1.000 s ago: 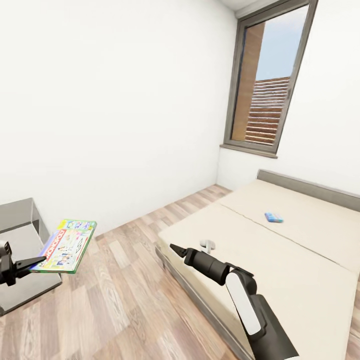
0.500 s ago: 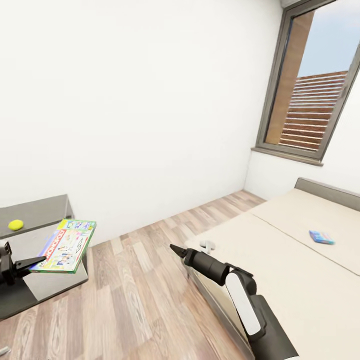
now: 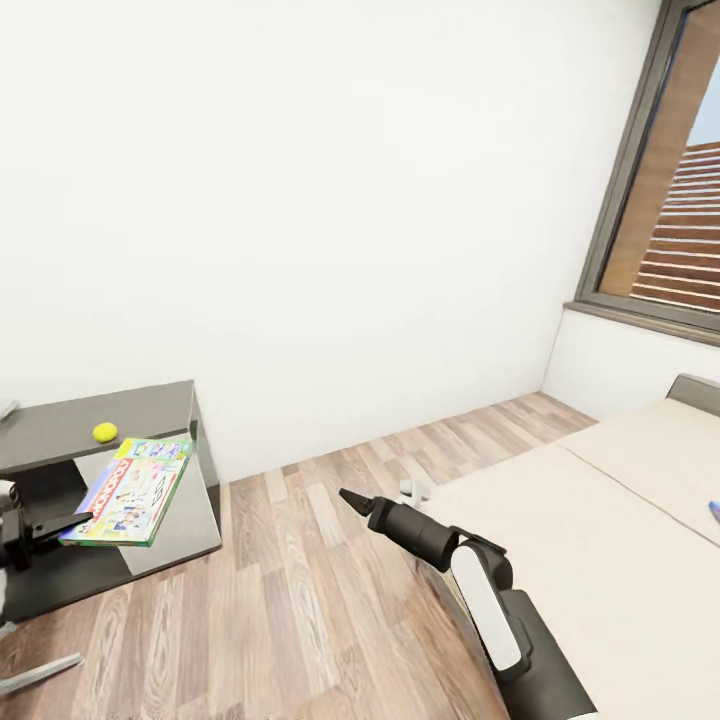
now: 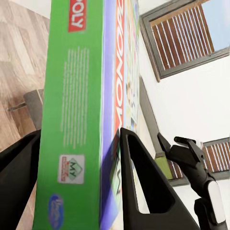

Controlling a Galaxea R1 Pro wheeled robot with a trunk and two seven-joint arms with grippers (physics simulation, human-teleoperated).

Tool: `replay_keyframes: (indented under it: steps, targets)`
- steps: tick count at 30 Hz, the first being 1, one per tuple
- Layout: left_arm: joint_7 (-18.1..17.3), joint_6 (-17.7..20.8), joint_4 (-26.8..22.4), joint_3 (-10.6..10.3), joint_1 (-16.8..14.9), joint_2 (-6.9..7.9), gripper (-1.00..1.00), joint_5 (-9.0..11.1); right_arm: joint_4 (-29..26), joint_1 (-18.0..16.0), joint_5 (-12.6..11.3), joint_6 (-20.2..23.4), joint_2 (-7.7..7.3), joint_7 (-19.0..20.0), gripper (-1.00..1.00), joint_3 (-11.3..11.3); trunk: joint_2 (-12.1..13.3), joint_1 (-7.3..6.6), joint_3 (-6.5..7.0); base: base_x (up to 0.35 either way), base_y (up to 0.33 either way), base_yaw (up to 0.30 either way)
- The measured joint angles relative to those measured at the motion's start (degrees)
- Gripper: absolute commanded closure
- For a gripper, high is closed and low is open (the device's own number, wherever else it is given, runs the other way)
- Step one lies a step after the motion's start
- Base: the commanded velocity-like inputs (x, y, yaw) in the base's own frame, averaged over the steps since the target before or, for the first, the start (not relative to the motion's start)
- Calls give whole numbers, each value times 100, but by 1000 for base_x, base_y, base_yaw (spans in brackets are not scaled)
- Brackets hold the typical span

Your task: Put all the toys in the child's room - the three board games (two on the bed and one on the table), the two jigsaw puzzles on the table, and the tennis ball on the table - inside the toy box on the table in the child's room.

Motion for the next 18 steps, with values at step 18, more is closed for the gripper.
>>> replay_keyframes:
  steps: [18]
  targets:
    - [0,0,0,8,0,3,100,-1,6,-4,-1,-5,0,-2,-100,0,721,-395,323,0,0,289]
